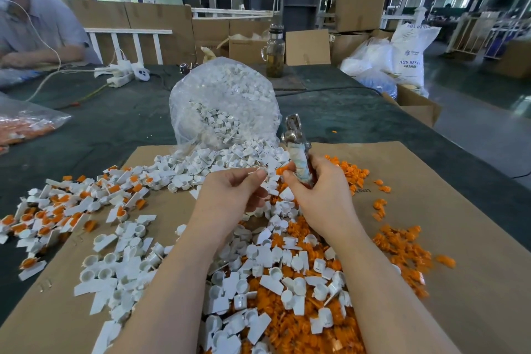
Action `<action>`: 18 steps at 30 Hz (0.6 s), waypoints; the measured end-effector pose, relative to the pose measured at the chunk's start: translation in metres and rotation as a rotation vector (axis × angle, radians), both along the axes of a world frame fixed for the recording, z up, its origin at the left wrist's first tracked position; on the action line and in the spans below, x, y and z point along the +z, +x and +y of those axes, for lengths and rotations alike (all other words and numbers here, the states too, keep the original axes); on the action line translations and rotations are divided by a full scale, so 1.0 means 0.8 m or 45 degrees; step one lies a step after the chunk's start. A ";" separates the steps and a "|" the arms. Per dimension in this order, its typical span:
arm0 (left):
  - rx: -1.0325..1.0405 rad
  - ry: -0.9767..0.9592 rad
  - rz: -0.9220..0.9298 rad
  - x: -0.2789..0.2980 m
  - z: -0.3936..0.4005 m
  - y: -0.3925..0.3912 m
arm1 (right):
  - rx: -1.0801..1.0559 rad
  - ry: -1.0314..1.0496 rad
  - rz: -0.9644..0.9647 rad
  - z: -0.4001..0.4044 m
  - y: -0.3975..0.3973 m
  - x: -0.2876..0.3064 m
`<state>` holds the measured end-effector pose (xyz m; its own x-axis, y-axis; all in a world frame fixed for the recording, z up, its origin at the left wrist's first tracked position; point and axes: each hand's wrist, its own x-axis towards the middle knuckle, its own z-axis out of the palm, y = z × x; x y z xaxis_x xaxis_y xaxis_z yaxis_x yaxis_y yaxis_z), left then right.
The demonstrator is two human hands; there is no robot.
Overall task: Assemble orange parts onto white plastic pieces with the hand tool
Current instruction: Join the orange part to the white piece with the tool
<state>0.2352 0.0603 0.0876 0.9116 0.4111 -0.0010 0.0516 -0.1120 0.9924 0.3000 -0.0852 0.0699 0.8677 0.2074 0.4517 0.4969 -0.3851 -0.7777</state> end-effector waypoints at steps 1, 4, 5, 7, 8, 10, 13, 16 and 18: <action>0.028 0.103 0.021 -0.002 0.000 0.001 | -0.002 -0.006 -0.003 0.000 0.000 0.000; 0.087 0.229 0.045 -0.004 0.002 0.002 | -0.003 -0.026 -0.004 0.002 0.000 -0.001; 0.094 0.166 0.021 -0.004 0.001 0.003 | -0.002 -0.029 -0.001 0.002 0.000 -0.001; 0.108 -0.030 -0.023 0.000 -0.001 0.003 | -0.001 -0.029 0.002 0.002 -0.001 -0.002; 0.121 -0.098 -0.040 0.001 -0.002 0.004 | -0.002 -0.030 0.002 0.001 -0.001 -0.002; 0.137 -0.168 -0.061 0.002 -0.003 0.004 | -0.005 -0.037 0.004 0.002 -0.001 -0.002; 0.104 -0.272 -0.081 0.003 -0.004 0.002 | -0.006 -0.040 -0.009 0.003 -0.002 0.000; 0.030 -0.381 -0.106 0.005 -0.005 0.001 | 0.014 -0.013 -0.025 0.002 -0.004 0.001; 0.000 -0.415 -0.108 0.005 -0.005 0.001 | 0.026 0.000 -0.029 0.002 -0.005 0.002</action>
